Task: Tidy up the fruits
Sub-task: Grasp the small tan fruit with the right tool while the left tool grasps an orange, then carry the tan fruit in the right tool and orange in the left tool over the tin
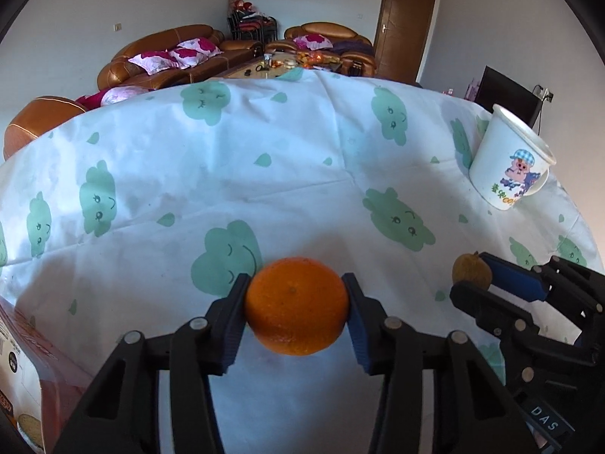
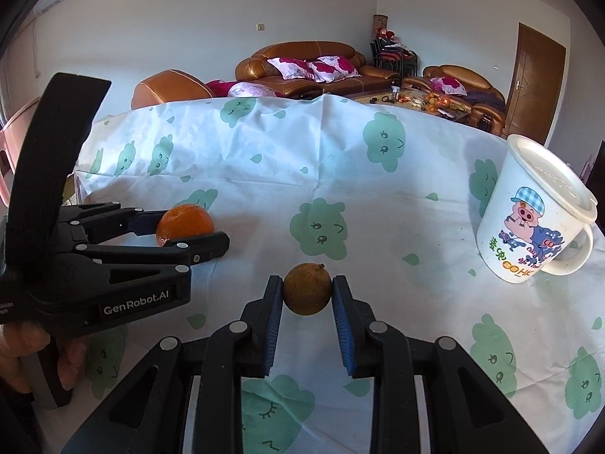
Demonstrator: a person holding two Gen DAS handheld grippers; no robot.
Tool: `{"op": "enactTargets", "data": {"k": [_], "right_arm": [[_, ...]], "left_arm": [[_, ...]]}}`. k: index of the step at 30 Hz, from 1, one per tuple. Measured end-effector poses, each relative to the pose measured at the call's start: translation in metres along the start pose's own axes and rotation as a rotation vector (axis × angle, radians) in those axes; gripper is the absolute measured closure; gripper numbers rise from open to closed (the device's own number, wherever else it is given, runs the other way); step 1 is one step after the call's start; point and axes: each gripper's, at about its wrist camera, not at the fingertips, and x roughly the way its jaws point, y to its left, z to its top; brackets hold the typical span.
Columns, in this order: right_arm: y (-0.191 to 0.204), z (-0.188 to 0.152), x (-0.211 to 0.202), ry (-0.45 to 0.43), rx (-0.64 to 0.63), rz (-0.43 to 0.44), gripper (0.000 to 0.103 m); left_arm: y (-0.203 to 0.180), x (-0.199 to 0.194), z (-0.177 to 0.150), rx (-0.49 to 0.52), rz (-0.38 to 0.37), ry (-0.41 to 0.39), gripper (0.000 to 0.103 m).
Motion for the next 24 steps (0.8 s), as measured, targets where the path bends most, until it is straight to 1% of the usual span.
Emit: {"op": "enactTargets", "data": {"k": [1, 2, 5, 10, 24], "right_arm": [[0.000, 0.000, -0.002, -0.007, 0.001, -0.001, 0.075], [0.000, -0.001, -0.003, -0.011, 0.003, 0.001, 0.075], [0.001, -0.002, -0.007, -0.021, 0.009, 0.003, 0.075], [0.010, -0.006, -0.013, -0.030, 0.003, 0.016, 0.075], [0.042, -0.020, -0.039, -0.082, -0.008, 0.057, 0.075]], "left_arm": [[0.000, -0.002, -0.002, 0.003, -0.008, 0.004, 0.054], [-0.001, -0.004, -0.005, 0.009, 0.000, -0.001, 0.055], [-0.002, -0.014, -0.010, 0.014, 0.003, -0.041, 0.055], [-0.003, -0.031, -0.019, 0.035, 0.042, -0.086, 0.055], [-0.005, -0.072, -0.050, 0.073, 0.083, -0.161, 0.055]]}}
